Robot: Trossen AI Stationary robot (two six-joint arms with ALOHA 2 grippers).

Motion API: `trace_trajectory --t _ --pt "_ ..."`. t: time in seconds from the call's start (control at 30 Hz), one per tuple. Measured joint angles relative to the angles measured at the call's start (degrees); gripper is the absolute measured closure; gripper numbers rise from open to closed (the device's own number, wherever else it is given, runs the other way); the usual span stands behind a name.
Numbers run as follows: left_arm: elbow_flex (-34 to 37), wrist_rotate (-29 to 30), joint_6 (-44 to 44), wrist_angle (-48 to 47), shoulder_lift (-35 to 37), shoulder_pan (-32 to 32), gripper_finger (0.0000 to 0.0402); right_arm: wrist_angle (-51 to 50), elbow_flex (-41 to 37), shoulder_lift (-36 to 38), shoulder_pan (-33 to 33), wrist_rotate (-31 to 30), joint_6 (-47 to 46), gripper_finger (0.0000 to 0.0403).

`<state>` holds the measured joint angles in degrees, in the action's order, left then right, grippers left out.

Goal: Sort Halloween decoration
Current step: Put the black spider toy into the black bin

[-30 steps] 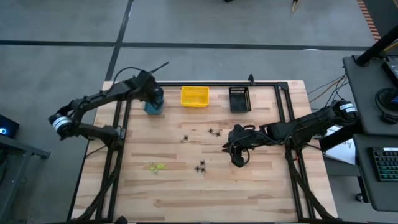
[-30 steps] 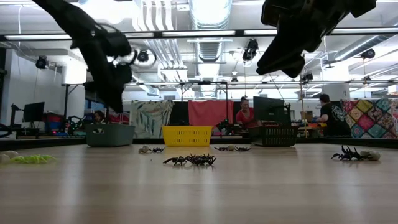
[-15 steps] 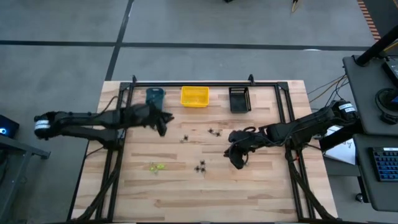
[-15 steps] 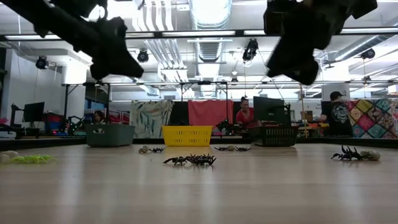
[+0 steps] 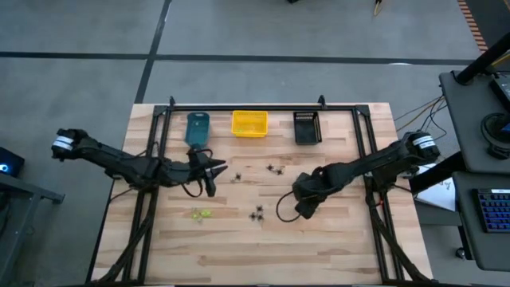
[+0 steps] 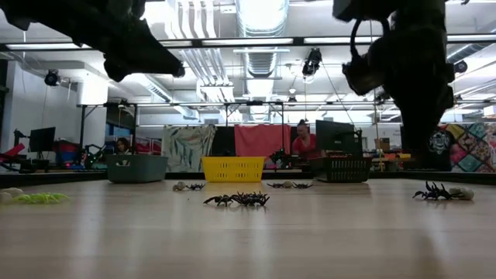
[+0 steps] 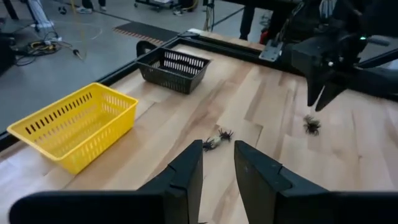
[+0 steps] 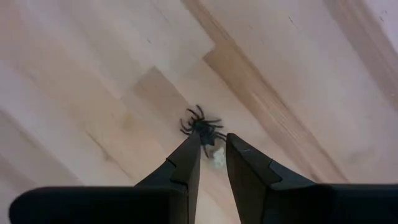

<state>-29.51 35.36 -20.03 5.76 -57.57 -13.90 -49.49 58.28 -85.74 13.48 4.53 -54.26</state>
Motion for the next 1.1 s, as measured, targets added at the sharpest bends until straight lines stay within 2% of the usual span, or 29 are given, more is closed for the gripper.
trace_trajectory --t 0.47,0.67,0.87,1.1 --pt "-2.74 0.15 2.01 -0.29 -5.36 0.01 0.0326 -7.03 9.38 -12.74 2.88 -0.05 -1.37 0.0337" --pt "-2.69 0.18 1.99 -0.20 -5.89 0.01 0.0326 -7.65 8.82 -14.68 2.88 -0.32 -1.69 0.0338" --pt "-2.69 0.18 1.97 -0.15 -5.89 0.01 0.0326 -6.89 8.09 -14.61 2.88 -3.31 -1.70 0.0338" --pt "-2.69 0.17 1.56 -0.15 -5.89 0.01 0.0326 -6.55 8.00 -15.13 2.86 -4.68 -1.44 0.0358"
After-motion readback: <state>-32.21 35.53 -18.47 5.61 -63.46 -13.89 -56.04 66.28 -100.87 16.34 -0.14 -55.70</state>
